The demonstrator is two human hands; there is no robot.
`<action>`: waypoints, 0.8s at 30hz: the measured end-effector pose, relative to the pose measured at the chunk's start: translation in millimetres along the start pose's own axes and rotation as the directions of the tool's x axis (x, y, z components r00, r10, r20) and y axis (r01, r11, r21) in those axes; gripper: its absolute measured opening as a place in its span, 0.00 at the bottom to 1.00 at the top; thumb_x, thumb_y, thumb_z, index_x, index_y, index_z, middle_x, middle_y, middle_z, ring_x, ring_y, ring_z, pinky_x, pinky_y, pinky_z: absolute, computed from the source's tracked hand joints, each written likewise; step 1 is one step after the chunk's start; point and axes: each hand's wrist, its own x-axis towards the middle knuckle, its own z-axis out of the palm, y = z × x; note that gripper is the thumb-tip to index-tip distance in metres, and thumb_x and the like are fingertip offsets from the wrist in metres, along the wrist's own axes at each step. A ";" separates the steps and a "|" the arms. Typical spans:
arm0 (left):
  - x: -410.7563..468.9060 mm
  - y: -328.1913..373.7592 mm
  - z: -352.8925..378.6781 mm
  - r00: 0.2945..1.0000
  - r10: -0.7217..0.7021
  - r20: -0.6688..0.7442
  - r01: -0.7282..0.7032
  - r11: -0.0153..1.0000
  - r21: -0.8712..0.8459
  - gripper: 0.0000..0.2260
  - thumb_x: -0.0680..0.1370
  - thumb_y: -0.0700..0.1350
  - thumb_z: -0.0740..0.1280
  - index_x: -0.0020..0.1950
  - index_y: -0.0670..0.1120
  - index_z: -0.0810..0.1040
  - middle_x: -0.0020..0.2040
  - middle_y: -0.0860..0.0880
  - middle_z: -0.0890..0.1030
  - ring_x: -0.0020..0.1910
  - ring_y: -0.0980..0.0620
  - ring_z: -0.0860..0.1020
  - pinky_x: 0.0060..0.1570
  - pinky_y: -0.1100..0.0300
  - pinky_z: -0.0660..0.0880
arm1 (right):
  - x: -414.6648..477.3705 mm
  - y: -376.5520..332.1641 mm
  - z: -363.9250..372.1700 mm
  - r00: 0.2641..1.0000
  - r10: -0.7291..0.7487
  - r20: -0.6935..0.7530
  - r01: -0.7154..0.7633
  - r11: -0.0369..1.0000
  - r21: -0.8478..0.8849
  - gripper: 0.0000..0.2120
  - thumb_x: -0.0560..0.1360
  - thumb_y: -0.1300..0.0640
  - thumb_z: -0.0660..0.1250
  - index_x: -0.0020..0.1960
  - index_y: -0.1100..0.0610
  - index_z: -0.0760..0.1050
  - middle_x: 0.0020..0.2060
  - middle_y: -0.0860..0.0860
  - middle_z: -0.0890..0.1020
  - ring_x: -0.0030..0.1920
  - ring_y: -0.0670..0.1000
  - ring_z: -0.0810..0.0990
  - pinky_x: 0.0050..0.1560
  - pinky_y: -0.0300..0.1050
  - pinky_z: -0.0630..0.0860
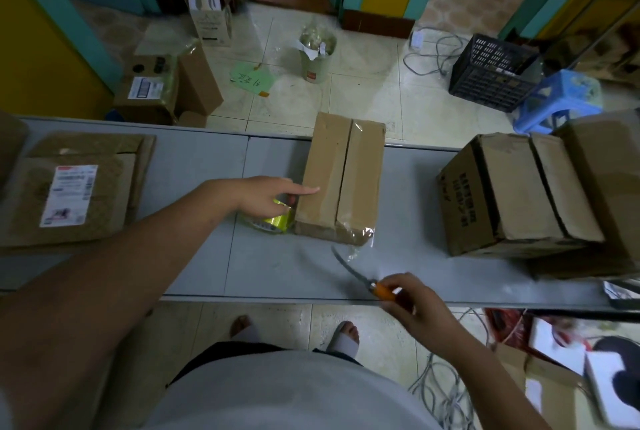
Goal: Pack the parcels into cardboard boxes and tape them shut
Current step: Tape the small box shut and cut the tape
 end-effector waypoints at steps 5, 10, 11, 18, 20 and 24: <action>2.7 -3.5 -15.7 0.997 -0.014 0.076 0.013 1.000 0.015 0.36 0.83 0.41 0.63 0.81 0.72 0.54 0.62 0.50 0.69 0.45 0.55 0.74 0.44 0.65 0.70 | 20.6 -82.9 55.0 0.999 0.033 0.006 -0.034 0.960 0.279 0.10 0.83 0.53 0.68 0.63 0.49 0.74 0.47 0.53 0.85 0.42 0.54 0.86 0.46 0.49 0.85; 4.3 -12.4 -11.7 0.996 -0.016 0.090 0.019 0.999 -0.026 0.37 0.83 0.42 0.63 0.79 0.76 0.52 0.63 0.49 0.66 0.50 0.52 0.74 0.45 0.63 0.72 | 40.0 -118.2 90.9 0.986 0.158 -0.063 -0.116 0.896 0.430 0.09 0.84 0.55 0.67 0.63 0.53 0.73 0.46 0.53 0.86 0.35 0.59 0.85 0.39 0.52 0.84; 4.5 -13.8 -10.8 0.996 -0.004 0.086 0.007 0.999 -0.041 0.37 0.83 0.41 0.63 0.80 0.76 0.52 0.65 0.49 0.66 0.51 0.54 0.74 0.46 0.64 0.72 | 43.2 -122.1 96.1 0.982 0.175 -0.070 -0.128 0.891 0.436 0.09 0.84 0.55 0.67 0.63 0.53 0.74 0.46 0.53 0.86 0.35 0.59 0.85 0.39 0.53 0.85; 4.0 -14.8 -8.7 0.996 0.027 0.084 -0.019 0.995 -0.098 0.37 0.81 0.44 0.63 0.77 0.79 0.54 0.84 0.51 0.53 0.81 0.44 0.59 0.78 0.44 0.63 | 56.7 -154.7 116.0 0.949 0.291 -0.122 -0.198 0.850 0.487 0.07 0.83 0.53 0.68 0.59 0.53 0.75 0.43 0.55 0.87 0.32 0.60 0.85 0.37 0.52 0.85; 6.1 -16.5 -8.7 0.995 0.052 0.082 -0.042 0.992 -0.122 0.37 0.81 0.42 0.63 0.79 0.76 0.56 0.84 0.52 0.54 0.83 0.46 0.57 0.80 0.45 0.61 | 60.9 -163.6 114.9 0.939 0.308 -0.153 -0.199 0.851 0.486 0.06 0.83 0.52 0.67 0.58 0.52 0.77 0.42 0.54 0.87 0.28 0.58 0.83 0.32 0.50 0.83; 3.1 -11.0 -9.8 0.995 0.065 0.074 -0.054 0.989 -0.139 0.36 0.82 0.38 0.62 0.82 0.68 0.57 0.85 0.51 0.52 0.84 0.48 0.54 0.79 0.58 0.55 | 70.2 -177.3 106.9 0.922 0.343 -0.179 -0.238 0.868 0.436 0.10 0.84 0.52 0.64 0.60 0.56 0.79 0.38 0.54 0.87 0.21 0.54 0.77 0.22 0.43 0.74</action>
